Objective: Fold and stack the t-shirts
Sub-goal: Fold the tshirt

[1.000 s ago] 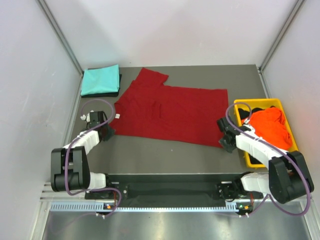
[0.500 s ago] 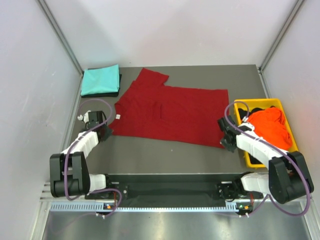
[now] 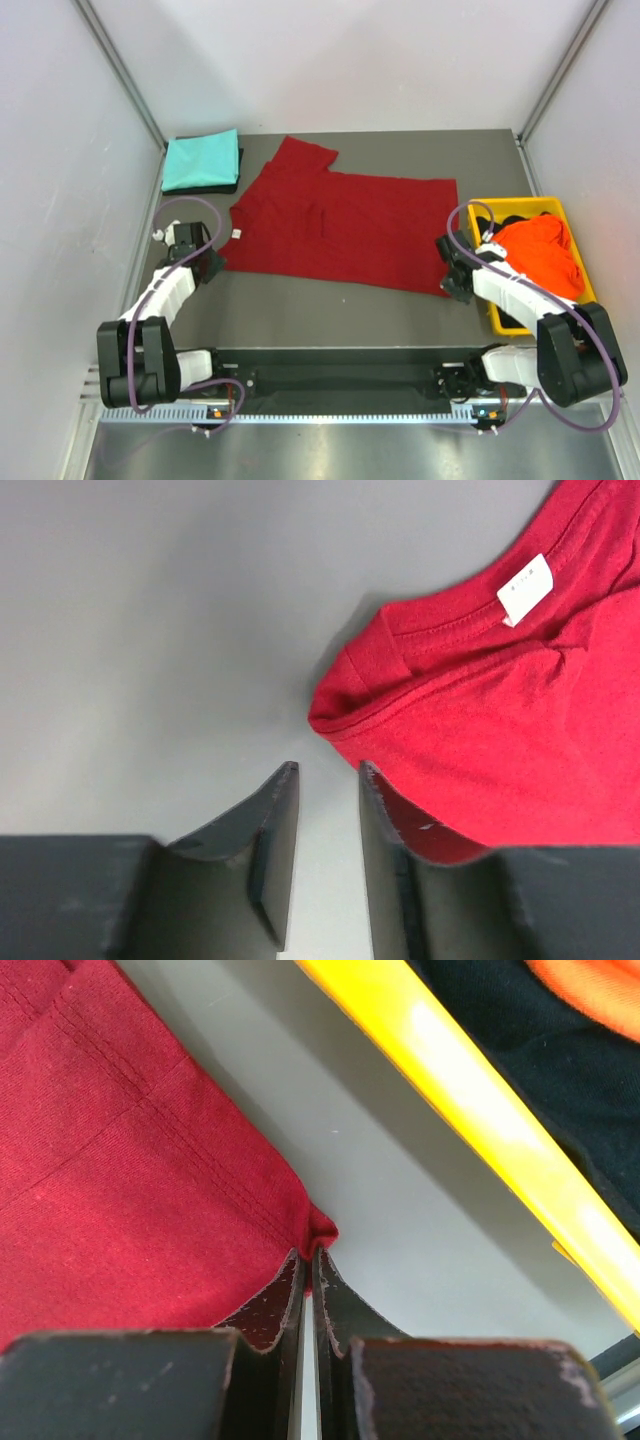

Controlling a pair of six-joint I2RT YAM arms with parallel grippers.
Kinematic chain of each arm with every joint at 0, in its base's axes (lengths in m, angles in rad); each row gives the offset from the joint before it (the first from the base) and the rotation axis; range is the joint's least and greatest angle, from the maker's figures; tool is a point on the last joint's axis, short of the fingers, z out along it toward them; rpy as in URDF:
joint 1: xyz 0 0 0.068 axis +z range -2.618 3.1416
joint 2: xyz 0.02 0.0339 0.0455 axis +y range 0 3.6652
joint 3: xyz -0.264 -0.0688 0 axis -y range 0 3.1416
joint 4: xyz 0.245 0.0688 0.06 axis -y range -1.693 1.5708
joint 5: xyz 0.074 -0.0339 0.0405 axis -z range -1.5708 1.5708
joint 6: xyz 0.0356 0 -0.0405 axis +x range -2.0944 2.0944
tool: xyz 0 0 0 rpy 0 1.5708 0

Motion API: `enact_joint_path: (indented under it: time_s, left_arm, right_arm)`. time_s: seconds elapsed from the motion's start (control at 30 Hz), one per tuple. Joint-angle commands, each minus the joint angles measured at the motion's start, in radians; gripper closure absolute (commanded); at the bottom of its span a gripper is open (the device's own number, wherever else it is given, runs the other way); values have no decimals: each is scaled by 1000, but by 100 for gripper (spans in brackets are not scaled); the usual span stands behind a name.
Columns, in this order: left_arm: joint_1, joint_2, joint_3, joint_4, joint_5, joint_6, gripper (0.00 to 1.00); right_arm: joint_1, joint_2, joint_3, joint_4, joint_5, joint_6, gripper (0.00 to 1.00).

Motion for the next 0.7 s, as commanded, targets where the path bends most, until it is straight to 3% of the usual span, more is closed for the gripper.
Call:
enact_joint_path:
  time_s: [0.0,0.17,0.5,0.63,0.67]
  left_arm:
    - [8,9,8,47,40,-20,64]
    - [6,37,-15,86,8,-22,57]
    - [6,148,-22,138,-4,-28,64]
    - [6,173,4,109,-27,-2,79]
    - [6,178,8,107,-30,3,92]
  right_arm:
    - [-10,6,-13,12,8,-18,100]
    - [-10,3,-18,19,7,-16,100]
    - [-10,-16,-12,4,19,-19,100]
    - [-12,-13,-2,-11,28,-25,100]
    - [-13,-13,-1,-20,28,-28,100]
